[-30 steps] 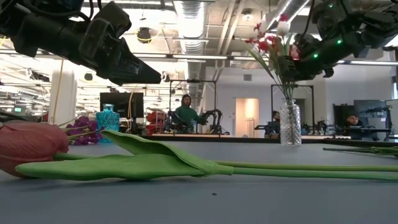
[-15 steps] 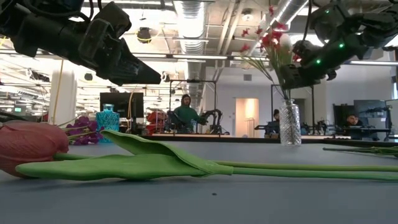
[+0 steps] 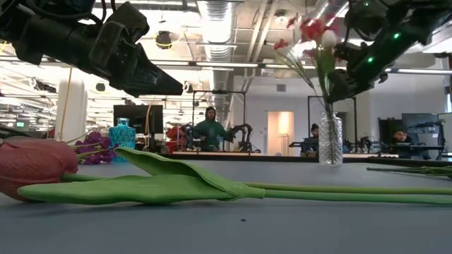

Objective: Sort flowers into vase by color
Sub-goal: Put the top white tulip into the transparent vase, then put the white tulip into the transparent vase

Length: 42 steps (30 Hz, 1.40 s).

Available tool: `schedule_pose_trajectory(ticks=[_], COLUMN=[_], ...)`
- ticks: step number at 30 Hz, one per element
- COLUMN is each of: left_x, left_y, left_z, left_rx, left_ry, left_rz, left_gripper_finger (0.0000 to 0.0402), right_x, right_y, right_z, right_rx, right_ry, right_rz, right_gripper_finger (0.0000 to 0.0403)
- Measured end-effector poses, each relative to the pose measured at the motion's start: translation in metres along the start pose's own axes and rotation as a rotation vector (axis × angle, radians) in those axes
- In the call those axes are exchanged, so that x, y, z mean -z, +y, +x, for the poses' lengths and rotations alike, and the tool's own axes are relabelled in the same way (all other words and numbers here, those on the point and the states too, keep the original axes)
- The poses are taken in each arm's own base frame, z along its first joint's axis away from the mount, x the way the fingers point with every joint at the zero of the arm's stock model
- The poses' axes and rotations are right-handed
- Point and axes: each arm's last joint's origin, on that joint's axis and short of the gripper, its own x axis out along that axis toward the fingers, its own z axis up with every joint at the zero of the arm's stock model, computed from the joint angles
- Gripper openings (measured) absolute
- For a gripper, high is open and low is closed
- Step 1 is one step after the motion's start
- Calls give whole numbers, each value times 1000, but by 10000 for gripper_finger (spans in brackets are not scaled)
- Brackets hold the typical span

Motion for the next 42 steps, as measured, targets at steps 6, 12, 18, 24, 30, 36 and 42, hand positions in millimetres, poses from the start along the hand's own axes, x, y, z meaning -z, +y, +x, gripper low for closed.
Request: schedule_pose_trajectory(ticks=[6, 12, 18, 24, 30, 36, 42], left_x=[0, 0, 0, 0, 0, 0, 1], left_y=[0, 0, 0, 0, 0, 0, -1], left_z=[0, 0, 0, 0, 0, 0, 0], left_rx=[0, 1, 7, 7, 8, 8, 34], left_ry=[0, -1, 0, 0, 1, 2, 8], left_rz=[0, -15, -17, -16, -16, -15, -8], left_gripper_finger=[135, 135, 135, 135, 135, 135, 135], right_x=[0, -7, -9, -6, 2, 6, 10], right_y=[-5, -6, -6, -5, -6, -3, 12], right_z=[-13, -16, -17, -18, -19, -22, -34], right_rx=[-12, -22, -54, -94, -106, -173, -420], right_ry=[90, 90, 89, 130, 206, 254, 331], right_rz=[-25, -17, -10, -5, 1, 4, 44], right_gripper_finger=[260, 260, 260, 260, 260, 260, 260])
